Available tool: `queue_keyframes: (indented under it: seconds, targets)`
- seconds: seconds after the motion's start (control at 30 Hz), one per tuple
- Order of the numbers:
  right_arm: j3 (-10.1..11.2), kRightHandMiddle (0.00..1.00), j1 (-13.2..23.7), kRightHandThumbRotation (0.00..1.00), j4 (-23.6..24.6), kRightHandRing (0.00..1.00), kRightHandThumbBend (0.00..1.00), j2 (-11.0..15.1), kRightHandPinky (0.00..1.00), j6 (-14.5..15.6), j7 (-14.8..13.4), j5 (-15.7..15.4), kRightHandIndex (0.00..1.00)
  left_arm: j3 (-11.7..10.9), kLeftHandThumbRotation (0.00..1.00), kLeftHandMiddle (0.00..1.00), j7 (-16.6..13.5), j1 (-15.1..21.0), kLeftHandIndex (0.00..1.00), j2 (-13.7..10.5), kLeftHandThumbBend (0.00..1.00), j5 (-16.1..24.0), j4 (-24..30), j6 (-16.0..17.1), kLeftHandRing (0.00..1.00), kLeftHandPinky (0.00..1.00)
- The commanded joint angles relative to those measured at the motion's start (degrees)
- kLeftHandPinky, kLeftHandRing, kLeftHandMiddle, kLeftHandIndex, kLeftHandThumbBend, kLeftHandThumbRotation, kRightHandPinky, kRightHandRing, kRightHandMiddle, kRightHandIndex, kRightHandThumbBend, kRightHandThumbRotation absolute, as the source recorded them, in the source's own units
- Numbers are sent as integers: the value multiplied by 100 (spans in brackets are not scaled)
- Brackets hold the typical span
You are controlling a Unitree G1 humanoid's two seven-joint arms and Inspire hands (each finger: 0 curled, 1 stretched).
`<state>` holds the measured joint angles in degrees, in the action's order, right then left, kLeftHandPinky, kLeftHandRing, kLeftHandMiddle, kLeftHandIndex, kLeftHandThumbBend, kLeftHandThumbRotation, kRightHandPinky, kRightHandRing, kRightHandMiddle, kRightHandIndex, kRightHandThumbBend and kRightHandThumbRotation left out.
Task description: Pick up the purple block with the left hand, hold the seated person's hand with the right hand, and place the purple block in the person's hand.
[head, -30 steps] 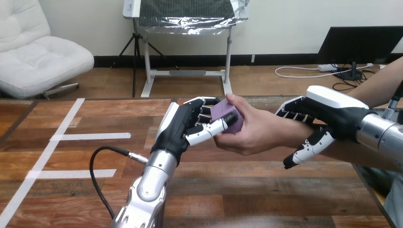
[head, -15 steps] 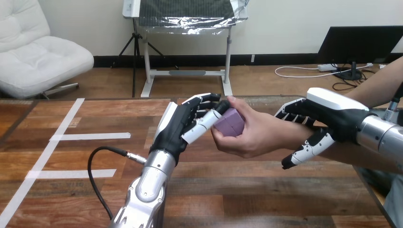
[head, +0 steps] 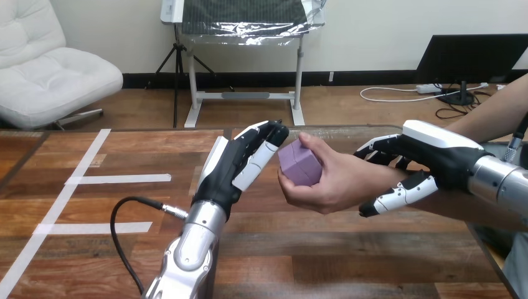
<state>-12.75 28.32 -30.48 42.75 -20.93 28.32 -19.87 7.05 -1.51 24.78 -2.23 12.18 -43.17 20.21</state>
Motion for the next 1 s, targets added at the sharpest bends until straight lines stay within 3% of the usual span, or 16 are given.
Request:
queue_keyframes:
  seconds: [0.0,0.4,0.53,0.8,0.97]
  targets:
    - [157,83,18,68,-33,81,97,-25,66,38,48,157,84,8,100,86,-88,86,84,-79,85,52,256,252,87,86]
    - [325,89,-70,71,-11,86,95,-119,70,120,123,547,90,-26,100,87,-58,-150,84,-109,79,-1,571,246,88,86]
    - [403,90,-134,74,-44,87,92,-169,71,-2,-32,630,92,-35,100,87,-65,-269,84,-130,78,6,742,251,88,87]
    - [542,94,-255,93,-106,90,92,-261,74,-147,-313,732,96,-54,100,86,-76,-524,83,-161,78,9,1115,259,87,86]
    - [622,96,-316,98,-132,93,93,-320,78,-233,-435,812,99,-65,100,85,-95,-745,83,-204,77,47,1471,169,86,86]
